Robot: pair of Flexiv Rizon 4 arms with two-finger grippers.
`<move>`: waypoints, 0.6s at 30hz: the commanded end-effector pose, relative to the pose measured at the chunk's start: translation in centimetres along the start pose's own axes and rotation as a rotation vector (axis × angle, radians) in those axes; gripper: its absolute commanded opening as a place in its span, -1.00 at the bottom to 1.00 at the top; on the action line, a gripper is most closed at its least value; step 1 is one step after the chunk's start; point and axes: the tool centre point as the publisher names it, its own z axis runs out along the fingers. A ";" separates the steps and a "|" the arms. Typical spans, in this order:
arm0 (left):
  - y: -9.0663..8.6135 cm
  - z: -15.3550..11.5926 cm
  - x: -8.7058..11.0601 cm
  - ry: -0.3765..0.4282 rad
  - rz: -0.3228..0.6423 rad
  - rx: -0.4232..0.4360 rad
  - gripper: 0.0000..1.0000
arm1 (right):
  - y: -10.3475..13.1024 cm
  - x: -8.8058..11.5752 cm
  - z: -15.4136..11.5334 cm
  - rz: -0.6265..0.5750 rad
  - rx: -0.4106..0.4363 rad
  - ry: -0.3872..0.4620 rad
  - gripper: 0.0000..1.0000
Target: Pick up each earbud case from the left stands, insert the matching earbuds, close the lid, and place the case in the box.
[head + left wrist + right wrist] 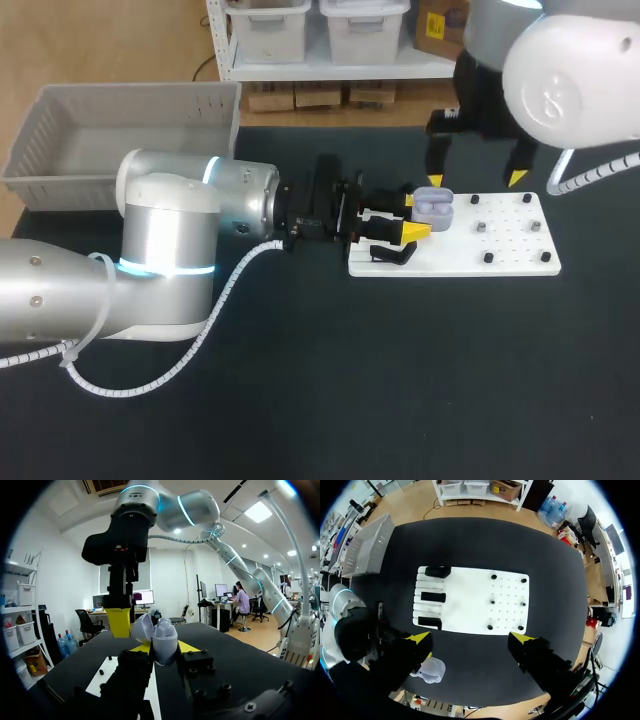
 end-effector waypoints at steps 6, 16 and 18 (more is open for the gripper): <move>0.0 0.0 0.0 -0.001 0.002 -0.003 -1.00 | 0.1 2.2 -0.5 -0.004 0.008 -0.004 1.00; 0.0 0.0 0.0 -0.001 0.002 -0.003 -1.00 | -0.3 3.6 -2.1 0.051 0.024 -0.087 1.00; 0.0 0.0 0.0 -0.001 0.002 -0.003 -1.00 | -0.7 3.8 -3.5 0.057 0.015 -0.134 1.00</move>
